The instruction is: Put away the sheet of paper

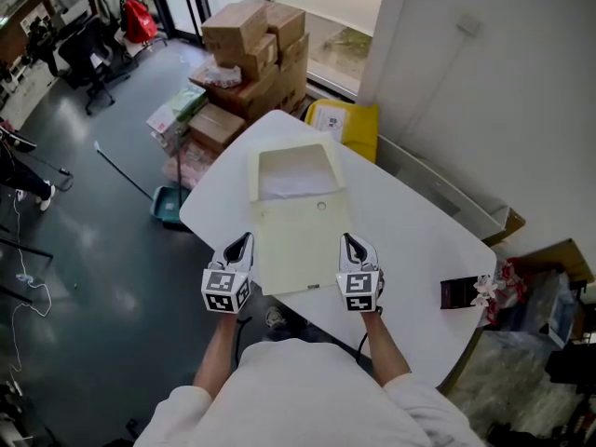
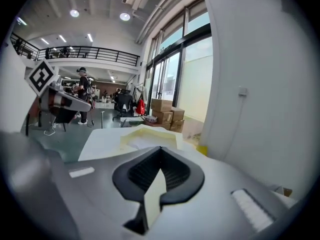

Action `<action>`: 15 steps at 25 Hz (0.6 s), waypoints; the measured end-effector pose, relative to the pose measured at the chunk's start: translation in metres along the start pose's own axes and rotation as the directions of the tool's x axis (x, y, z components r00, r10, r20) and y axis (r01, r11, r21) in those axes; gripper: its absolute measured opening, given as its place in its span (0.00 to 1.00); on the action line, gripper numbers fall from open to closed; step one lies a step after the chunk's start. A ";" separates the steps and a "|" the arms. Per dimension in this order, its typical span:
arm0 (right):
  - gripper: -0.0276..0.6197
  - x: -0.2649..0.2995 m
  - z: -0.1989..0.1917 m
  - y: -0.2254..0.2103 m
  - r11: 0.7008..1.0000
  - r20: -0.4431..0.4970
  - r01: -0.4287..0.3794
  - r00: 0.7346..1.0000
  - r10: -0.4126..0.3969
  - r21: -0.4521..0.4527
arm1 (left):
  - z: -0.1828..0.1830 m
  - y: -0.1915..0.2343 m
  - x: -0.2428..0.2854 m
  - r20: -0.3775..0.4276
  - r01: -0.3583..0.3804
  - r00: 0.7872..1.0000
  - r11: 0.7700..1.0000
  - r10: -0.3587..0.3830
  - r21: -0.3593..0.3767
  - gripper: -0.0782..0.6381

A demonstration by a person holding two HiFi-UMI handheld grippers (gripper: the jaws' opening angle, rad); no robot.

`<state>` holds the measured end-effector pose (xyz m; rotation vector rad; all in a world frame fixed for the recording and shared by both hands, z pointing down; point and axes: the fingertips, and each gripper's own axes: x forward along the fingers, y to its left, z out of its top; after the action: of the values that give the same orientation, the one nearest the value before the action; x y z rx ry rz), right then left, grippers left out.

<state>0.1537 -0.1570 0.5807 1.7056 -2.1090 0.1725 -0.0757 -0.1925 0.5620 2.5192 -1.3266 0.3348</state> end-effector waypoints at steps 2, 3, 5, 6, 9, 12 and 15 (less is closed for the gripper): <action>0.04 -0.012 0.001 0.000 1.000 0.012 0.002 1.000 -0.002 0.000 | 0.001 -0.004 -0.001 0.007 0.002 1.000 1.000 -0.002 0.002 0.12; 0.04 -0.017 0.001 0.000 1.000 0.019 0.001 1.000 -0.001 0.000 | 0.001 -0.005 -0.002 0.009 0.002 1.000 1.000 -0.002 0.002 0.12; 0.04 -0.028 0.002 0.000 1.000 0.031 -0.003 1.000 0.003 0.001 | 0.001 -0.008 -0.005 0.015 -0.001 1.000 1.000 0.001 0.000 0.12; 0.04 -0.032 0.003 -0.001 1.000 0.037 -0.004 0.999 0.003 0.004 | 0.002 -0.009 -0.006 0.017 -0.005 1.000 1.000 0.005 -0.001 0.12; 0.04 -0.041 0.005 -0.005 1.000 0.049 0.000 0.999 -0.001 0.016 | 0.002 -0.010 -0.009 0.024 -0.011 1.000 1.000 0.011 -0.004 0.12; 0.04 -0.046 0.004 -0.012 0.999 0.058 0.016 0.998 -0.018 0.037 | 0.001 -0.011 -0.013 0.028 -0.017 0.999 1.000 0.017 -0.006 0.12; 0.04 -0.046 0.002 -0.016 0.999 0.056 0.023 0.998 -0.026 0.045 | -0.002 -0.011 -0.018 0.025 -0.026 0.999 1.000 0.026 -0.010 0.12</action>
<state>0.1755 -0.1195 0.5578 1.7806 -2.1384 0.1669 -0.0767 -0.1726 0.5568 2.5081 -1.3682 0.3028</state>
